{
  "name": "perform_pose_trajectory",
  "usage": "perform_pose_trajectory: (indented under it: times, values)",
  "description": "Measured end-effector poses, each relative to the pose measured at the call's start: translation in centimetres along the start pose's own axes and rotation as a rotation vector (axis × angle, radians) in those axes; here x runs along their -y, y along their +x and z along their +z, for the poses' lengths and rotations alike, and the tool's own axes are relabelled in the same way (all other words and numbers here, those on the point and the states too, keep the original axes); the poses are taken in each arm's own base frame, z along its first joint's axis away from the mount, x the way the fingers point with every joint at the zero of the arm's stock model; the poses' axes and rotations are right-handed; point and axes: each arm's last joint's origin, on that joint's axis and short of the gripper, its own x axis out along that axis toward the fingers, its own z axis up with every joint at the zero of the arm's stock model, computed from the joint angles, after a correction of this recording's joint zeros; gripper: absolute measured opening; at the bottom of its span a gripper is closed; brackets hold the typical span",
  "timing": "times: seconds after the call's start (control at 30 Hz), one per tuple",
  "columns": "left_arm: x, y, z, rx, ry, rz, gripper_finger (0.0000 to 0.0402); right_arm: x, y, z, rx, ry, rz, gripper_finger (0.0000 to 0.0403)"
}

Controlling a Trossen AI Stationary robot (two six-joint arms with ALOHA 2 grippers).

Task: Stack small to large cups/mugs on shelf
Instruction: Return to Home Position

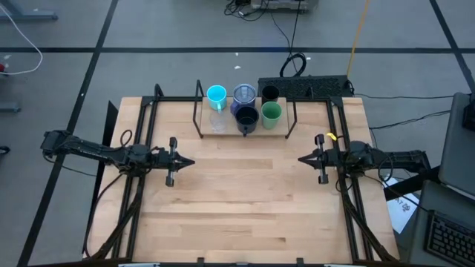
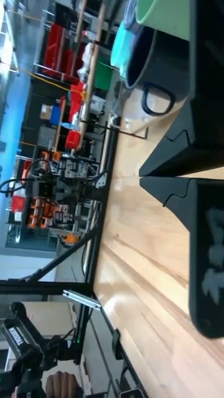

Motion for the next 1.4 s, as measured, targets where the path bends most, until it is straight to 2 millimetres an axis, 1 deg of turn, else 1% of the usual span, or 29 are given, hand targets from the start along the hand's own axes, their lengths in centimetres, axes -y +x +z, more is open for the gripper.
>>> perform_pose_trajectory:
  times: [0.2, 0.5, 0.8, 1.4]
  values:
    - [0.0, 0.0, 0.0, 0.000, 0.007, 0.000, 0.0002, 0.0, 0.0, -0.1, -0.014, 0.020, 0.000, 0.0000]
    - [0.0, -0.1, -0.1, -0.015, 0.010, -0.004, 0.0005, 0.0, 0.0, -0.2, -0.020, 0.001, 0.001, 0.0000]
    - [0.0, -0.4, 0.3, 0.023, 0.017, -0.017, 0.0004, 0.0, 0.0, -0.1, -0.014, -0.002, 0.001, 0.0000]
    - [0.0, -1.2, -0.1, -0.018, 0.032, -0.030, 0.0004, 0.0, 0.0, -0.1, -0.012, -0.002, 0.002, 0.0000]
